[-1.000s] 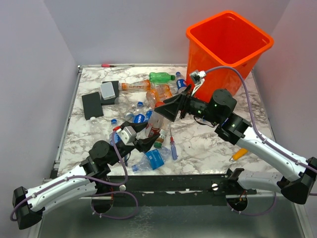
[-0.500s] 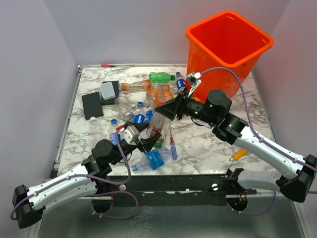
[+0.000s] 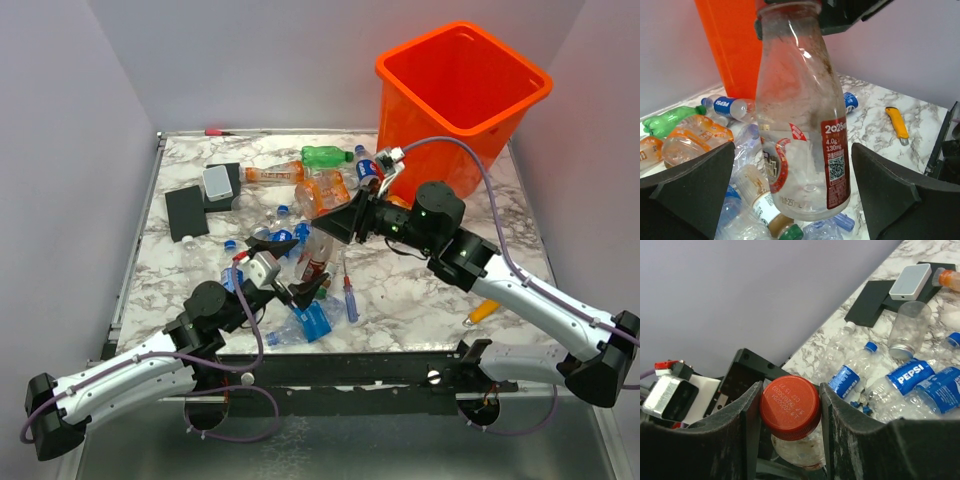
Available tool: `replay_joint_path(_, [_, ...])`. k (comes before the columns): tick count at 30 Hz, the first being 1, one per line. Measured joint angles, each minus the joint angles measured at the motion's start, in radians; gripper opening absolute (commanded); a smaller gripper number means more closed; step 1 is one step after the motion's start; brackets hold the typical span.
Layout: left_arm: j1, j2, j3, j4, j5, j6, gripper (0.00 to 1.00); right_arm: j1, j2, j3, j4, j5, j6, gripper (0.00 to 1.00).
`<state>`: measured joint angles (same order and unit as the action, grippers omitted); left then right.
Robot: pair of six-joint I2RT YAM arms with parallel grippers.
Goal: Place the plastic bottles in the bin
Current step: Place the plastic bottle in the trash bin.
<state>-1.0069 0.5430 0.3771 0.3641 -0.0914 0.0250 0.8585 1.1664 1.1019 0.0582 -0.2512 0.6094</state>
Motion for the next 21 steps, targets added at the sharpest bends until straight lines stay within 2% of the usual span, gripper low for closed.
replay_joint_path(4, [0.0,0.004,0.012,-0.007,-0.028,-0.005,0.99,0.001,-0.027,0.019,-0.091,0.048,-0.032,0.0])
replay_joint_path(7, [0.0,-0.001,0.016,-0.008,-0.046,-0.005,0.99,0.002,-0.043,0.13,-0.231,0.131,-0.107,0.0])
replay_joint_path(10, [0.0,-0.023,0.016,-0.012,-0.087,-0.005,0.99,0.003,-0.046,0.345,-0.348,0.268,-0.225,0.0])
replay_joint_path(14, [0.0,-0.063,0.016,-0.013,-0.15,0.0,0.99,0.004,-0.04,0.616,-0.418,0.496,-0.386,0.0])
replay_joint_path(17, [0.0,-0.089,0.016,-0.01,-0.194,0.003,0.99,0.004,-0.014,0.764,-0.399,0.695,-0.516,0.0])
replay_joint_path(21, [0.0,-0.084,0.016,-0.011,-0.225,0.006,0.99,-0.024,0.012,0.784,-0.235,0.916,-0.715,0.0])
